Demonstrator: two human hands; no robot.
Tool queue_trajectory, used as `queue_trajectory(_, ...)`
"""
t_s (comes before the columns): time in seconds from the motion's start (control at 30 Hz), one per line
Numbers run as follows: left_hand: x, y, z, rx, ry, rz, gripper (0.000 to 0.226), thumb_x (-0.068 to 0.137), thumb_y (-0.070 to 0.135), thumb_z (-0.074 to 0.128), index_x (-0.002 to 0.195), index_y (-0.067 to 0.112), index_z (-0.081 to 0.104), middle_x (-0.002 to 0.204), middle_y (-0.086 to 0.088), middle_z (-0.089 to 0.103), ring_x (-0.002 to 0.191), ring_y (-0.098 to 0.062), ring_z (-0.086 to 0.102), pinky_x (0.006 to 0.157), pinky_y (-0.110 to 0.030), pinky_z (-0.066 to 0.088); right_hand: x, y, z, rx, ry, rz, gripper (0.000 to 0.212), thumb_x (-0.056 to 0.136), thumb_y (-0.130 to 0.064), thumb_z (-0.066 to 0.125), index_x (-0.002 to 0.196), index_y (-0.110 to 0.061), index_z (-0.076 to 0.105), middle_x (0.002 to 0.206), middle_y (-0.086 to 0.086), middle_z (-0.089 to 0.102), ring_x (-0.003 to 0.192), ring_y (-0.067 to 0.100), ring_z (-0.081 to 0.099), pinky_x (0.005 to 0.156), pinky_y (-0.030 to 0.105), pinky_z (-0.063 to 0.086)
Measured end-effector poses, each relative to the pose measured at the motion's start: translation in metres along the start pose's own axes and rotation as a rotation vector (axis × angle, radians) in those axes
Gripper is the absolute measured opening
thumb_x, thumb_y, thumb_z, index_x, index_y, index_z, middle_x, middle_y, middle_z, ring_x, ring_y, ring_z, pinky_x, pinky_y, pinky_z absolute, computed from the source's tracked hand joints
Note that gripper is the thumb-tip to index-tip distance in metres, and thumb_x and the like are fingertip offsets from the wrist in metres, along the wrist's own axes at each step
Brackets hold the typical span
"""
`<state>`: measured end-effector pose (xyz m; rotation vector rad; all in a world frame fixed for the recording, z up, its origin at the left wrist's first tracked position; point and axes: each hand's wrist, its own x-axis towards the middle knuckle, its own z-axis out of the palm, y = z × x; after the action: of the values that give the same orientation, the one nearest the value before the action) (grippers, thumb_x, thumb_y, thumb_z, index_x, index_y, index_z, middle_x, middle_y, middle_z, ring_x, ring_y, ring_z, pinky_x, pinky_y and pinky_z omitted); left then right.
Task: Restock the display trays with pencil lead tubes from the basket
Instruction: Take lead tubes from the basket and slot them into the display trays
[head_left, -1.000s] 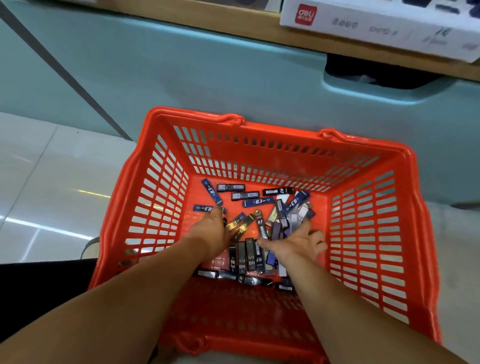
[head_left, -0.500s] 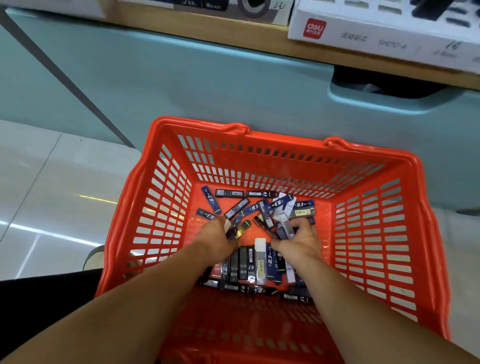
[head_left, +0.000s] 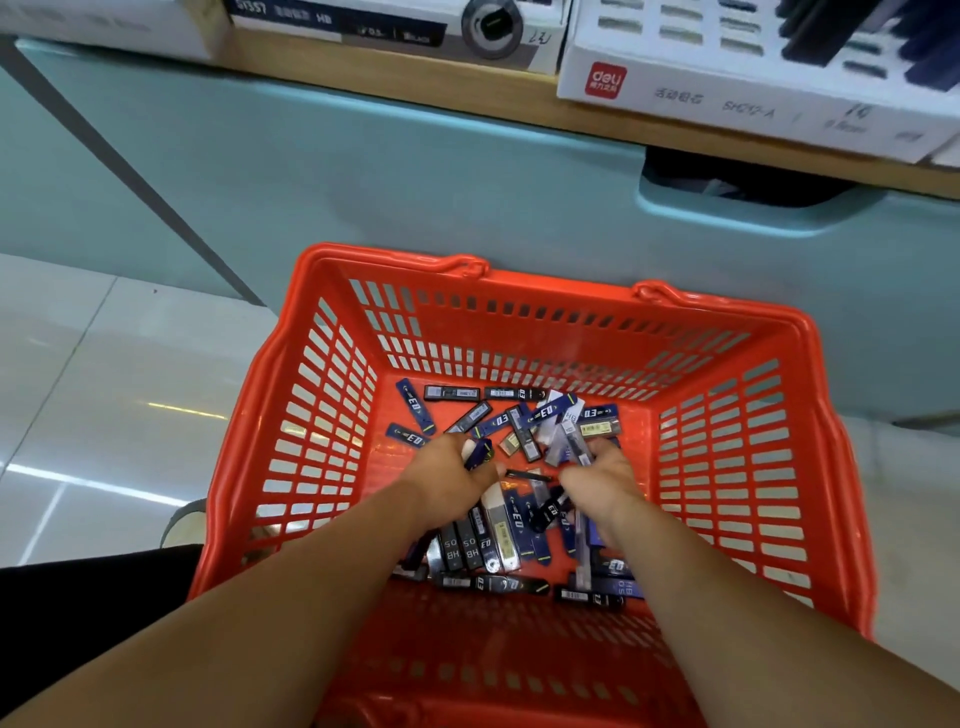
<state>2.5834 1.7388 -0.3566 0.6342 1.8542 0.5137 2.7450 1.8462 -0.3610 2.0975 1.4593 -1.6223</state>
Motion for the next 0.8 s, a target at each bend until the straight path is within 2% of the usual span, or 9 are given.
queue_trajectory(0.03, -0.003, 0.003, -0.001, -0.004, 0.007, 0.014, 0.032, 0.097, 0.042, 0.069, 0.097, 0.009, 0.064, 0.067, 0.001, 0.060, 0.055, -0.013, 0.056, 0.055, -0.025, 0.047, -0.002, 0.000, -0.002, 0.055, -0.004, 0.014, 0.035, 0.089, 0.001, 0.060, 0.114, -0.024, 0.061, 0.101, 0.006, 0.068, 0.094, 0.025, 0.063, 0.080, 0.043, 0.057)
queue_trajectory(0.1, -0.013, 0.010, -0.005, -0.022, 0.007, 0.050, 0.031, 0.096, 0.039, 0.071, 0.091, 0.009, 0.063, 0.063, 0.004, 0.057, 0.051, -0.009, 0.053, 0.049, -0.020, 0.042, -0.011, -0.004, -0.006, 0.169, -0.001, 0.037, 0.032, 0.090, -0.001, 0.058, 0.113, -0.022, 0.063, 0.099, 0.009, 0.067, 0.088, 0.026, 0.063, 0.071, 0.039, 0.055)
queue_trajectory(0.2, -0.035, 0.025, -0.008, -0.111, -0.025, 0.098, 0.027, 0.093, 0.038, 0.075, 0.083, 0.016, 0.062, 0.054, 0.012, 0.056, 0.043, -0.002, 0.051, 0.043, -0.016, 0.040, -0.027, -0.014, -0.008, 0.268, 0.003, 0.016, 0.033, 0.079, -0.002, 0.067, 0.108, -0.018, 0.064, 0.097, 0.013, 0.070, 0.086, 0.030, 0.067, 0.071, 0.039, 0.056)
queue_trajectory(0.3, -0.064, 0.045, -0.007, -0.255, -0.065, 0.133, 0.038, 0.092, 0.042, 0.076, 0.084, 0.007, 0.065, 0.048, 0.008, 0.052, 0.039, -0.009, 0.047, 0.043, -0.020, 0.038, -0.053, -0.035, -0.008, 0.337, 0.014, -0.063, 0.020, 0.083, -0.002, 0.061, 0.100, -0.012, 0.061, 0.083, 0.010, 0.063, 0.073, 0.026, 0.060, 0.059, 0.030, 0.045)
queue_trajectory(0.37, -0.085, 0.058, -0.009, -0.343, -0.106, 0.146, 0.038, 0.091, 0.043, 0.077, 0.086, 0.009, 0.062, 0.047, 0.004, 0.048, 0.038, -0.014, 0.042, 0.042, -0.025, 0.036, -0.071, -0.052, -0.008, 0.399, 0.024, -0.123, 0.009, 0.084, -0.002, 0.057, 0.089, -0.009, 0.060, 0.071, 0.008, 0.057, 0.064, 0.024, 0.052, 0.059, 0.029, 0.040)
queue_trajectory(0.43, -0.102, 0.070, -0.016, -0.380, -0.138, 0.177, 0.032, 0.092, 0.037, 0.077, 0.083, 0.013, 0.058, 0.044, 0.005, 0.048, 0.037, -0.015, 0.038, 0.042, -0.024, 0.033, -0.091, -0.069, -0.010, 0.421, 0.047, -0.207, 0.007, 0.082, -0.004, 0.059, 0.079, -0.009, 0.061, 0.066, 0.008, 0.054, 0.059, 0.023, 0.047, 0.059, 0.031, 0.038)
queue_trajectory(0.57, -0.137, 0.097, -0.041, -0.384, -0.163, 0.247, 0.021, 0.095, 0.019, 0.071, 0.079, 0.013, 0.059, 0.041, 0.007, 0.051, 0.033, -0.010, 0.037, 0.041, -0.023, 0.029, -0.132, -0.100, -0.017, 0.491, 0.052, -0.364, 0.004, 0.079, -0.002, 0.061, 0.077, -0.006, 0.061, 0.057, 0.008, 0.050, 0.048, 0.022, 0.044, 0.050, 0.028, 0.038)
queue_trajectory(0.67, -0.159, 0.117, -0.061, -0.376, -0.137, 0.297, 0.023, 0.091, 0.016, 0.073, 0.074, 0.016, 0.058, 0.044, 0.003, 0.051, 0.035, -0.011, 0.040, 0.041, -0.022, 0.031, -0.163, -0.124, -0.023, 0.506, 0.092, -0.438, 0.011, 0.080, -0.005, 0.064, 0.070, -0.008, 0.060, 0.053, 0.006, 0.051, 0.049, 0.023, 0.045, 0.052, 0.030, 0.039)
queue_trajectory(0.8, -0.192, 0.141, -0.093, -0.343, -0.129, 0.353, 0.017, 0.085, 0.002, 0.073, 0.081, 0.013, 0.061, 0.051, -0.003, 0.046, 0.041, -0.013, 0.037, 0.043, -0.024, 0.032, -0.209, -0.156, -0.033, 0.511, 0.105, -0.499, 0.014, 0.081, -0.005, 0.067, 0.070, -0.010, 0.059, 0.055, 0.005, 0.047, 0.053, 0.023, 0.045, 0.054, 0.032, 0.038)
